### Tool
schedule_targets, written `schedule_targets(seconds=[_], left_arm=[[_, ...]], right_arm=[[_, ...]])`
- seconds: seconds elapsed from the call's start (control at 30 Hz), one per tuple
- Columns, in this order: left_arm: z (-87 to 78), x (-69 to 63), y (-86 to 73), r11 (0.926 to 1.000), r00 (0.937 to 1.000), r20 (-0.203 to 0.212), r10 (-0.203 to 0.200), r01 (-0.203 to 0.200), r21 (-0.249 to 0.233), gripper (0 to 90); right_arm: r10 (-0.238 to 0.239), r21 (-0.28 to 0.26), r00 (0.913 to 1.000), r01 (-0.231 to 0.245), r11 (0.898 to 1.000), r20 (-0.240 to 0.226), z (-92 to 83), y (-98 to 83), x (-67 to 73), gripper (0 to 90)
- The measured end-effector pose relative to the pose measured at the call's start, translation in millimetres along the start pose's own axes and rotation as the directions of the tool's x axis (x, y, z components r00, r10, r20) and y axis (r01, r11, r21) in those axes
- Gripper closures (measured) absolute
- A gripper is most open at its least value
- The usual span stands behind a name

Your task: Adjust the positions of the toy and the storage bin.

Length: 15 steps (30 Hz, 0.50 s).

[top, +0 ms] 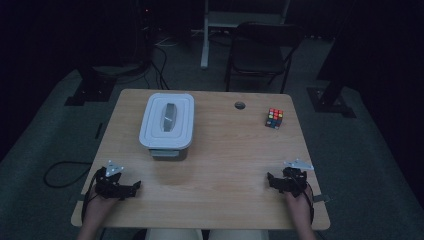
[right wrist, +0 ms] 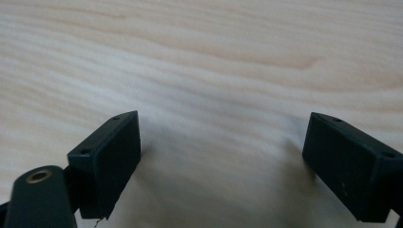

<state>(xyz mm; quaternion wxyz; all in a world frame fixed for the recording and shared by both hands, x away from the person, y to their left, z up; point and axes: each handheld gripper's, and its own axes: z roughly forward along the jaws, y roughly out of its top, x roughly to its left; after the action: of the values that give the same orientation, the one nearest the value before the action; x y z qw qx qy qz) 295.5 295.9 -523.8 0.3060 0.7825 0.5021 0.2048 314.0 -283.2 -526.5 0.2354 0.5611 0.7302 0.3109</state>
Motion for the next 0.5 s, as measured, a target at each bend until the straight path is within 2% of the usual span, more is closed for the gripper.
schedule_targets(seconds=[0.1,0.17,0.23,0.5], left_arm=[[1.3,-0.1,2.6,0.9997,0.9998,0.018,0.012,-0.011,-0.023,0.7],[3.4,-0.9,7.9,0.9991,0.9992,0.005,0.040,-0.040,-0.014,0.7],[5.4,-0.3,11.2,0.9986,0.9986,-0.013,0.051,-0.052,-0.009,0.7],[16.8,10.2,22.4,0.9996,0.9995,-0.018,0.026,-0.026,-0.011,0.7]], right_arm=[[0.005,-0.013,0.9999,-0.005,1.000,-0.016,3.1,4.9,4.7,12.6],[-0.018,-0.024,0.9988,0.017,1.000,-0.045,7.0,12.5,15.0,12.6],[-0.044,-0.032,0.9975,0.042,0.999,-0.055,10.4,17.9,23.5,12.6],[-0.103,-0.043,0.9863,0.098,0.994,-0.129,30.4,40.7,54.2,12.6]])
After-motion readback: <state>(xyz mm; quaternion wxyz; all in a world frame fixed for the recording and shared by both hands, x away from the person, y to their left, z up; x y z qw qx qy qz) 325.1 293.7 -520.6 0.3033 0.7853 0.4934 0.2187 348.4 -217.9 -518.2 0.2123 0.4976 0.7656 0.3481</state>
